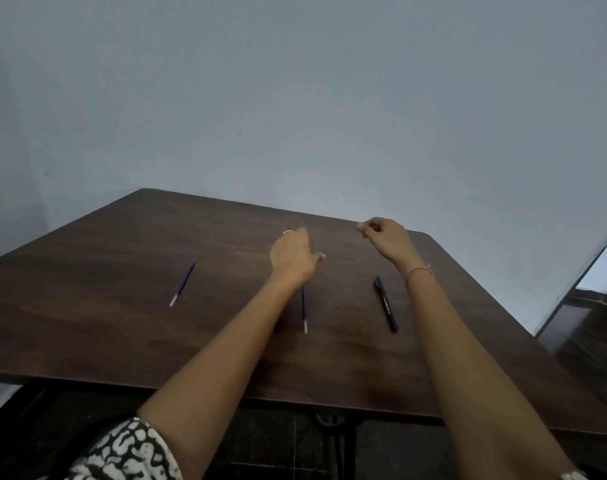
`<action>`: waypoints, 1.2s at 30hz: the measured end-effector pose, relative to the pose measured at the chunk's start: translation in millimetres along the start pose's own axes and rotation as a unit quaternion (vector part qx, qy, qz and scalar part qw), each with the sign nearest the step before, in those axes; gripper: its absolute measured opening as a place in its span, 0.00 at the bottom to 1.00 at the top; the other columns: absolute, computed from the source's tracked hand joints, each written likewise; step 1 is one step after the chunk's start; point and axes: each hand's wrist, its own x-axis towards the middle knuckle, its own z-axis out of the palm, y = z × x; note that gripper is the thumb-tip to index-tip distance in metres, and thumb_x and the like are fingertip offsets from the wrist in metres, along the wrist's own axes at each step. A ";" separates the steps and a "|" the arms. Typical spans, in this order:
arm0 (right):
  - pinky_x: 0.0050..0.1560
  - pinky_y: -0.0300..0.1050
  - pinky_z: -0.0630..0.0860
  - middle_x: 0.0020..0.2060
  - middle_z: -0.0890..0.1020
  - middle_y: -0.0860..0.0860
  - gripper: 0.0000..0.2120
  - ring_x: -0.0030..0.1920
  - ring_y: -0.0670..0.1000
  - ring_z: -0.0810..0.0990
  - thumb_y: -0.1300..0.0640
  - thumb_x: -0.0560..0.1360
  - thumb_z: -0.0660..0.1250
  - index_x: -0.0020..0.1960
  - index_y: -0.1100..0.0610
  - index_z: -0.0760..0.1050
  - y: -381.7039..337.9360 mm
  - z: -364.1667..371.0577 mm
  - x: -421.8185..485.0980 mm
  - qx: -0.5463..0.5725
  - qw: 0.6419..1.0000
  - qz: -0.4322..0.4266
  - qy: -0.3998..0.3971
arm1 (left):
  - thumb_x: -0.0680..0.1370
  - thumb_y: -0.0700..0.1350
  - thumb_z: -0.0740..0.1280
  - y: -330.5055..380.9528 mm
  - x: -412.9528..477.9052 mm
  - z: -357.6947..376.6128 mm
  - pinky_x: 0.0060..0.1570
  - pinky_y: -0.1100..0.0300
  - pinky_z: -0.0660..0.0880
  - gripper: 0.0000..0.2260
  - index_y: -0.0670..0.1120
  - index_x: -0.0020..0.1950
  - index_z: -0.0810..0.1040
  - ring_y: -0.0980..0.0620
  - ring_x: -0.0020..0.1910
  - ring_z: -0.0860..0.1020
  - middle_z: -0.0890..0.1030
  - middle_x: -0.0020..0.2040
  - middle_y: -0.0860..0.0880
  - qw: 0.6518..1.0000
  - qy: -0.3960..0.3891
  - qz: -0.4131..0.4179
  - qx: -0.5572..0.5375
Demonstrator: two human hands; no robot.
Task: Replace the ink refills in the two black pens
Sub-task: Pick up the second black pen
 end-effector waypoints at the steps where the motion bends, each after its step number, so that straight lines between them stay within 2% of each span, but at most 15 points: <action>1: 0.52 0.43 0.71 0.50 0.82 0.54 0.17 0.50 0.51 0.78 0.48 0.78 0.62 0.56 0.60 0.78 -9.5 8.7 -0.2 0.022 1.000 -0.003 0.000 | 0.73 0.55 0.69 -9.3 8.0 -3.9 0.49 0.52 0.73 0.20 0.43 0.57 0.74 0.44 0.56 0.76 0.78 0.56 0.43 1.000 0.001 -0.014 0.004; 4: 0.47 0.41 0.72 0.41 0.83 0.52 0.14 0.43 0.48 0.78 0.49 0.77 0.65 0.53 0.59 0.79 -34.5 39.5 -3.3 0.030 0.999 -0.020 -0.024 | 0.74 0.53 0.69 -35.1 24.9 -9.7 0.48 0.53 0.74 0.17 0.43 0.56 0.75 0.43 0.55 0.77 0.79 0.55 0.43 0.999 0.012 -0.045 0.018; 8: 0.50 0.44 0.76 0.41 0.84 0.52 0.13 0.47 0.50 0.82 0.47 0.73 0.70 0.50 0.56 0.80 -54.8 83.5 -4.6 -0.045 0.994 -0.024 -0.095 | 0.74 0.49 0.69 -65.5 34.4 -7.8 0.50 0.52 0.76 0.13 0.43 0.53 0.75 0.45 0.52 0.77 0.80 0.53 0.43 0.997 0.021 -0.074 0.003; 12: 0.49 0.45 0.77 0.42 0.84 0.50 0.13 0.46 0.50 0.82 0.44 0.71 0.71 0.48 0.52 0.79 -55.7 114.6 -4.5 -0.118 0.985 -0.002 -0.126 | 0.74 0.49 0.70 -83.8 36.4 1.9 0.47 0.54 0.76 0.09 0.45 0.49 0.76 0.47 0.49 0.78 0.80 0.49 0.45 0.996 0.015 -0.081 -0.025; 16: 0.46 0.44 0.76 0.34 0.82 0.48 0.11 0.45 0.49 0.82 0.43 0.70 0.71 0.43 0.51 0.78 -53.1 123.0 -2.3 -0.134 0.979 0.001 -0.151 | 0.73 0.50 0.71 -81.4 41.1 0.7 0.46 0.55 0.76 0.10 0.44 0.49 0.80 0.46 0.50 0.79 0.82 0.49 0.45 0.996 -0.011 -0.083 -0.035; 19: 0.50 0.48 0.78 0.36 0.84 0.48 0.14 0.45 0.48 0.82 0.41 0.68 0.71 0.44 0.51 0.78 -53.2 120.7 1.6 -0.134 0.979 -0.001 -0.153 | 0.73 0.50 0.71 -76.8 43.4 -2.9 0.36 0.60 0.72 0.10 0.44 0.44 0.80 0.50 0.43 0.79 0.82 0.43 0.46 0.993 -0.056 -0.097 -0.037; 22: 0.50 0.48 0.78 0.35 0.84 0.47 0.12 0.45 0.47 0.82 0.42 0.67 0.73 0.42 0.50 0.77 -53.8 119.7 1.8 -0.140 0.976 0.000 -0.164 | 0.73 0.51 0.71 -78.4 44.0 -4.9 0.32 0.62 0.70 0.10 0.45 0.38 0.78 0.53 0.37 0.80 0.81 0.35 0.49 0.988 -0.094 -0.112 -0.054; 25: 0.47 0.46 0.78 0.32 0.81 0.44 0.10 0.42 0.47 0.81 0.46 0.66 0.73 0.40 0.51 0.78 -53.6 119.7 -0.9 -0.156 0.974 0.001 -0.167 | 0.72 0.48 0.73 -81.1 44.0 -4.4 0.39 0.58 0.80 0.10 0.42 0.39 0.79 0.51 0.35 0.83 0.83 0.36 0.46 0.980 -0.114 -0.129 -0.102; 28: 0.44 0.44 0.76 0.29 0.80 0.42 0.08 0.41 0.46 0.79 0.48 0.67 0.73 0.36 0.49 0.76 -53.6 120.2 -2.7 -0.145 0.976 0.001 -0.164 | 0.72 0.45 0.73 -79.7 42.4 -4.0 0.43 0.55 0.81 0.10 0.38 0.40 0.79 0.49 0.36 0.84 0.84 0.37 0.42 0.967 -0.149 -0.145 -0.148; 32: 0.51 0.49 0.80 0.34 0.84 0.49 0.06 0.39 0.47 0.82 0.53 0.68 0.74 0.36 0.50 0.77 -50.6 117.7 -2.5 -0.086 0.981 0.016 -0.175 | 0.73 0.43 0.72 -76.9 41.2 -2.7 0.31 0.61 0.80 0.09 0.36 0.43 0.80 0.52 0.31 0.82 0.83 0.35 0.42 0.955 -0.173 -0.159 -0.178; 36: 0.51 0.47 0.81 0.34 0.85 0.53 0.04 0.32 0.45 0.80 0.58 0.68 0.73 0.37 0.52 0.79 -46.3 113.3 -4.5 -0.029 0.985 0.027 -0.169 | 0.74 0.39 0.71 -73.2 38.5 -5.9 0.23 0.63 0.76 0.07 0.35 0.44 0.79 0.53 0.26 0.80 0.81 0.32 0.42 0.947 -0.191 -0.165 -0.201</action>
